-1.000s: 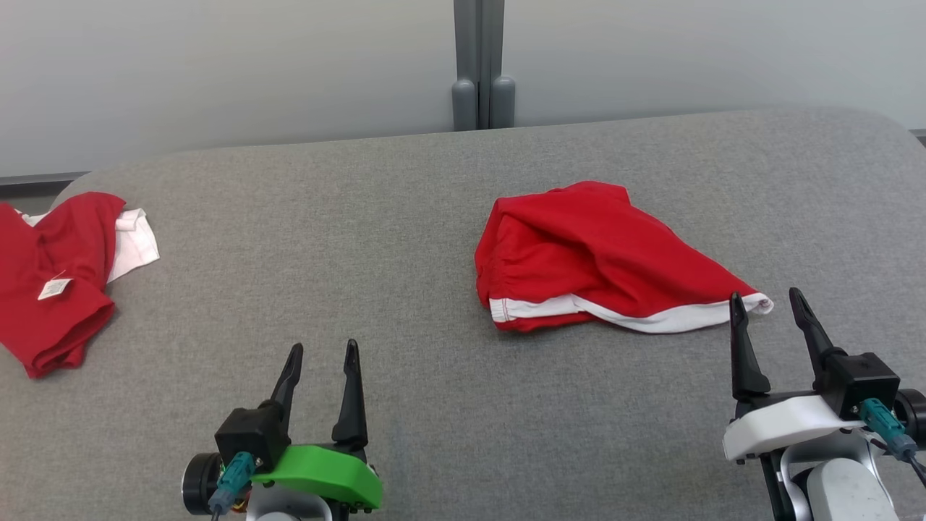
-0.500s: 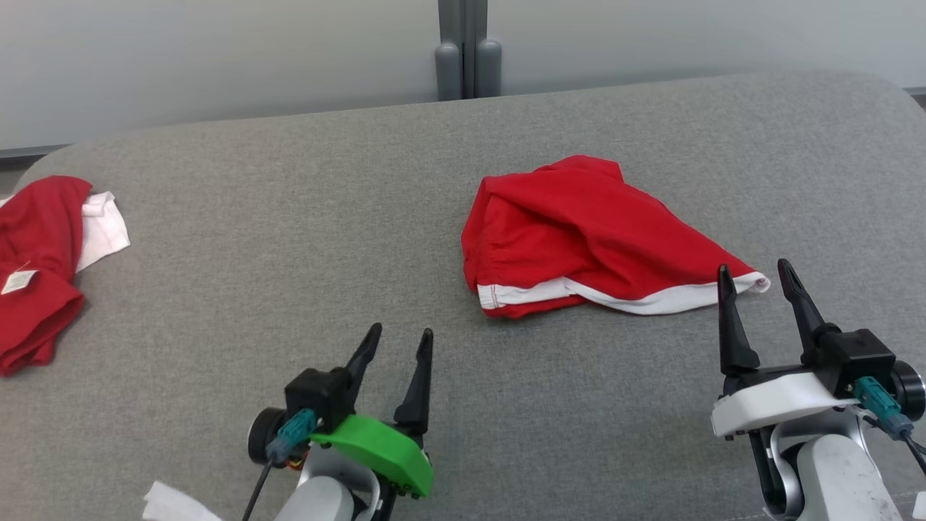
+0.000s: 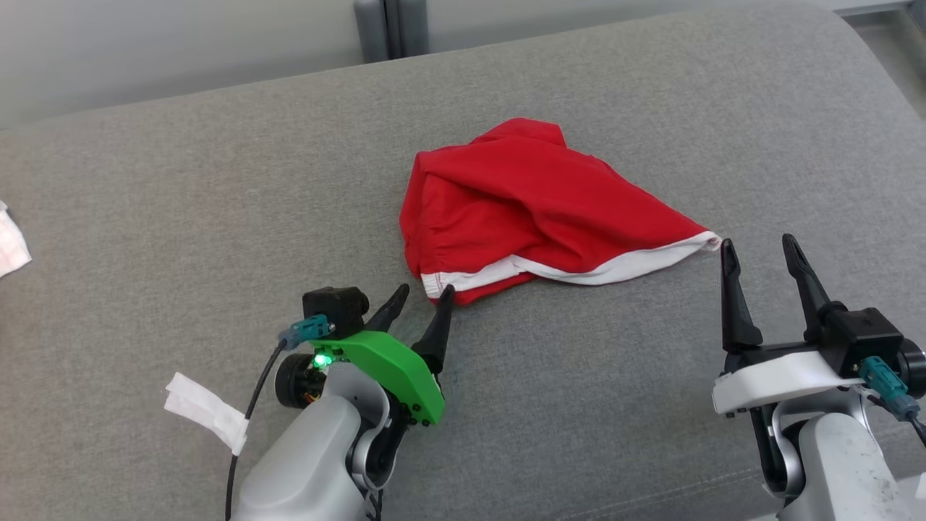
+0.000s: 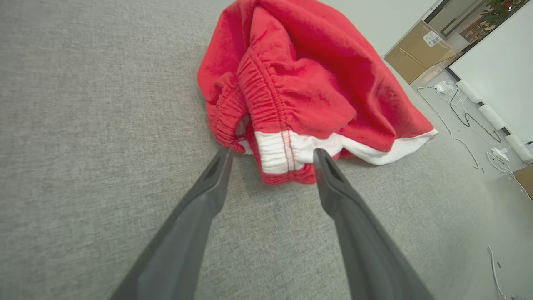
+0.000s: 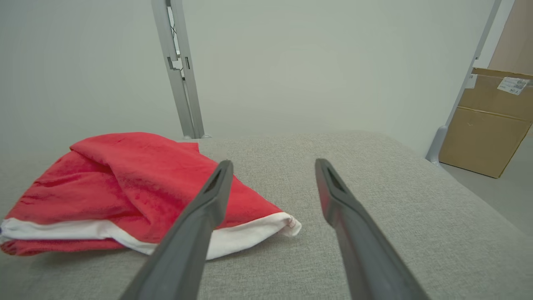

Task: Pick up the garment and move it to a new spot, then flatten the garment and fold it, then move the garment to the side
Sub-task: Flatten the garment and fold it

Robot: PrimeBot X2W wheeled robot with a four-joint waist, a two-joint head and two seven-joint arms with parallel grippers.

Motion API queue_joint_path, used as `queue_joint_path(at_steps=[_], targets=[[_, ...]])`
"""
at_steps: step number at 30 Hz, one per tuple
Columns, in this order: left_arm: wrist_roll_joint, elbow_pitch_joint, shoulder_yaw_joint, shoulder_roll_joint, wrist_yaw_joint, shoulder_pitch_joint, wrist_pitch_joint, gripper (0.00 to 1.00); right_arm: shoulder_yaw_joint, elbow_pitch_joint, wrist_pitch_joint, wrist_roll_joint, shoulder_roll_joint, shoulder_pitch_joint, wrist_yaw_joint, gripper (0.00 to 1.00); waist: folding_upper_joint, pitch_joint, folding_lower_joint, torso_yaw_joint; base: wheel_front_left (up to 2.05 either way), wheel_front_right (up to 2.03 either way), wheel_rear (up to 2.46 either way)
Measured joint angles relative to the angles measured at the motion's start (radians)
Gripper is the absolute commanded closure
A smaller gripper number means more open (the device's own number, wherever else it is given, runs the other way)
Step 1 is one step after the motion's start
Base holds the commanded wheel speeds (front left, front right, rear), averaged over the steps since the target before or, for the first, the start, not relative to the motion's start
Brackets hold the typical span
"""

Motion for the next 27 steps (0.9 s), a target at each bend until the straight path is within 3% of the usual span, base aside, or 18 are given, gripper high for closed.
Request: queue_joint_path(at_steps=[9,10,13,14,21,27], targets=[[-0.093,0.090,-0.043,0.000,0.006,-0.074,-0.027,0.00,-0.012,-0.001,0.000,0.002,0.000,-0.007,0.000,0.00,0.0000,0.035,0.0000,-0.047,0.00,0.00,0.00],[-0.101,0.091,-0.047,0.000,0.006,-0.079,-0.032,0.11,-0.015,0.000,0.000,0.002,0.000,-0.007,0.000,0.00,0.0000,0.037,0.0000,-0.047,0.00,0.00,0.00],[-0.119,0.093,-0.068,0.000,0.004,-0.091,-0.044,0.93,-0.034,0.021,0.000,-0.017,0.000,-0.008,0.000,0.00,0.0000,0.039,0.0000,-0.043,0.00,0.00,0.00],[-0.122,0.093,-0.075,0.000,0.001,-0.095,-0.050,1.00,-0.045,0.037,0.000,-0.026,0.001,-0.009,0.000,0.00,0.0000,0.040,0.0000,-0.041,0.00,0.00,0.00],[-0.125,0.089,-0.094,0.000,0.002,-0.112,-0.089,1.00,-0.116,0.229,0.000,-0.118,-0.010,-0.096,0.000,0.00,0.0000,0.053,0.0000,-0.015,0.00,0.00,0.00],[-0.116,0.085,-0.093,0.002,0.003,-0.116,-0.108,1.00,-0.064,0.447,0.000,-0.126,-0.062,-0.220,0.000,0.00,0.0000,0.070,0.0000,0.016,0.00,0.00,0.00]])
